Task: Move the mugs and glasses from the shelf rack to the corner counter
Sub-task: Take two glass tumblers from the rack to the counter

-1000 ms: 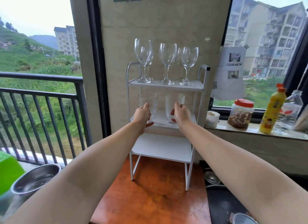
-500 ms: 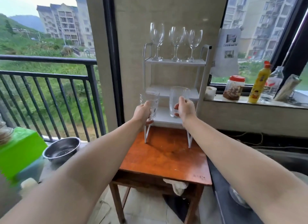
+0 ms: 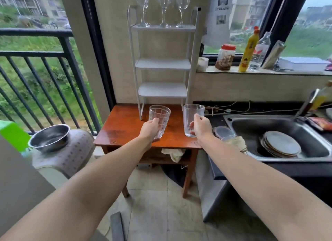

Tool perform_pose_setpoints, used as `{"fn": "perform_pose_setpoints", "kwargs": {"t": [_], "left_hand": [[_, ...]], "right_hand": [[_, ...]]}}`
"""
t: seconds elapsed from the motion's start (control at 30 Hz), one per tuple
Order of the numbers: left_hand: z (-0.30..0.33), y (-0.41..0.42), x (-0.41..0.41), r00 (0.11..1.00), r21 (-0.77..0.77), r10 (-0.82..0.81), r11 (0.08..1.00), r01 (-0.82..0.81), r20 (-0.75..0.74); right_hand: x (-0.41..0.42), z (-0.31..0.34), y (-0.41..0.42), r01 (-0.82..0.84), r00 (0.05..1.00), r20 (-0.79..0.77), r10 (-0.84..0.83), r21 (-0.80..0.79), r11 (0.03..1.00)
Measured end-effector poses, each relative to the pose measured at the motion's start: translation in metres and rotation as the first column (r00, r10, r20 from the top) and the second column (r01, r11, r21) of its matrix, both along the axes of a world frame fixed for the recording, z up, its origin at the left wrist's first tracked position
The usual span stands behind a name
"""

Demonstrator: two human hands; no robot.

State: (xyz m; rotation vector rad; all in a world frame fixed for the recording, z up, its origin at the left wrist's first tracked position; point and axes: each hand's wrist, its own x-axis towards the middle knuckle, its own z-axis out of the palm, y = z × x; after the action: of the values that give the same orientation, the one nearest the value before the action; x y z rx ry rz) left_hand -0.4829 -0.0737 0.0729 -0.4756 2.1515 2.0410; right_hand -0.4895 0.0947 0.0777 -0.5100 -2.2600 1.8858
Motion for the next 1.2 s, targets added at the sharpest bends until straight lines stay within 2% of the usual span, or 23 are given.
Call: {"fn": "perform_pose_setpoints", "kwargs": {"t": [0.17, 0.37, 0.67, 0.87, 1.2], "left_hand": [[-0.017, 0.073, 0.019, 0.994, -0.077, -0.11, 0.991, 0.108, -0.018], [-0.03, 0.191, 0.056, 0.974, -0.084, -0.229, 0.97, 0.228, 0.003], [-0.043, 0.409, 0.156, 0.867, 0.053, -0.492, 0.87, 0.49, 0.08], [-0.038, 0.538, 0.243, 0.69, 0.095, -0.721, 0.693, 0.714, 0.071], [-0.045, 0.727, 0.38, 0.304, 0.046, -0.947, 0.31, 0.95, 0.102]], "right_hand": [[0.042, -0.022, 0.071, 0.122, 0.991, 0.052, -0.122, -0.009, 0.992], [0.11, -0.032, 0.181, 0.257, 0.962, 0.091, -0.258, 0.026, 0.966], [0.267, -0.044, 0.376, 0.548, 0.823, 0.125, -0.554, 0.083, 0.832], [0.383, -0.044, 0.471, 0.758, 0.636, 0.12, -0.762, 0.083, 0.646], [0.547, -0.053, 0.595, 0.964, 0.208, 0.176, -0.962, 0.128, 0.232]]}}
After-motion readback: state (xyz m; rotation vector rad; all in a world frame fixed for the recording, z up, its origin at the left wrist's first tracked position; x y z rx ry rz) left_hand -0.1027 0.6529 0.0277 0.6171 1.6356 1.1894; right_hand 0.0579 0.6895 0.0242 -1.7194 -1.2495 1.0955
